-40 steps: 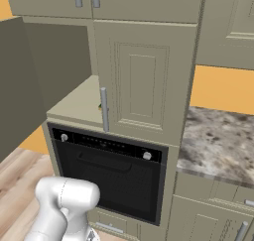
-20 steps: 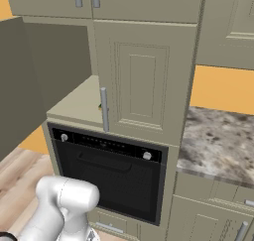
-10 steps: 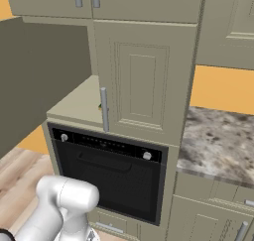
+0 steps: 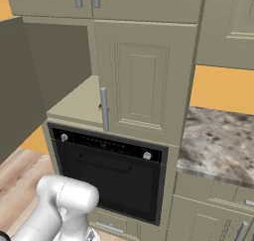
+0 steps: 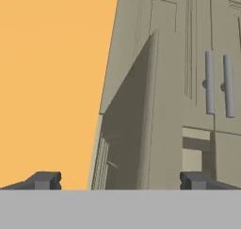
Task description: Pick up the bar soap and sponge from the sink, and place them back in the cabinet, and close the cabinet doors.
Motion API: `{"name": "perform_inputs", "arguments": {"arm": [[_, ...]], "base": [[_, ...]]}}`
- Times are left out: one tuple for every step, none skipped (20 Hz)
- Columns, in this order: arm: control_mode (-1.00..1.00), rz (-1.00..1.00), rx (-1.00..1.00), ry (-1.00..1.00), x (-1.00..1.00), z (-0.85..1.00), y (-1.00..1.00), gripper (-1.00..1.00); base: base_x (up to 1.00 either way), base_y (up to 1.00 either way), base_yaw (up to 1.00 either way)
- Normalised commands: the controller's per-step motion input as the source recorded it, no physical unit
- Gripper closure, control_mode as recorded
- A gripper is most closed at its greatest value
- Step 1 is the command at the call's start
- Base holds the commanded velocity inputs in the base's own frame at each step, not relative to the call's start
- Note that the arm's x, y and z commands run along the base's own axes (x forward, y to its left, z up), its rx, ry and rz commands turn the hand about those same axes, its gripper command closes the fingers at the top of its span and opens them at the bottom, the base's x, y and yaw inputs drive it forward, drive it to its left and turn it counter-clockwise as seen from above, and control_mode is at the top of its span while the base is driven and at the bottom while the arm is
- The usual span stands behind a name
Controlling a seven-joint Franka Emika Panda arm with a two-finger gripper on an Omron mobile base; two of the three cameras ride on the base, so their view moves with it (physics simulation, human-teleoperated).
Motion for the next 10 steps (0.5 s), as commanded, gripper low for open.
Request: {"name": "perform_inputs", "arguments": {"arm": [[-1.00,-0.16,0.01,-0.04,0.27,0.00,-0.41,-1.00],[-1.00,-0.16,0.01,-0.04,0.28,0.00,-0.41,-1.00],[-1.00,-0.16,0.02,-0.05,0.29,0.00,-0.41,-1.00],[-1.00,-0.15,0.02,-0.05,0.29,0.00,-0.41,-1.00],[-1.00,-0.15,0.01,-0.05,0.29,0.00,-0.41,-1.00],[-1.00,-0.14,0.01,-0.05,0.30,0.00,-0.41,-1.00],[-1.00,-0.13,0.01,-0.05,0.32,0.00,-0.42,-1.00],[-1.00,-0.12,0.01,-0.05,0.35,0.00,-0.42,-1.00],[-1.00,-0.10,0.01,-0.05,0.37,0.00,-0.42,-1.00],[-1.00,-0.09,0.01,-0.05,0.38,0.00,-0.43,-1.00]], "base": [[0.00,0.00,0.00],[0.00,0.00,0.00],[0.00,0.00,0.00],[0.00,0.00,0.00],[0.00,0.00,0.00],[0.00,0.00,0.00],[0.00,0.00,0.00],[0.00,0.00,0.00],[0.00,0.00,0.00],[0.00,0.00,0.00]]}}
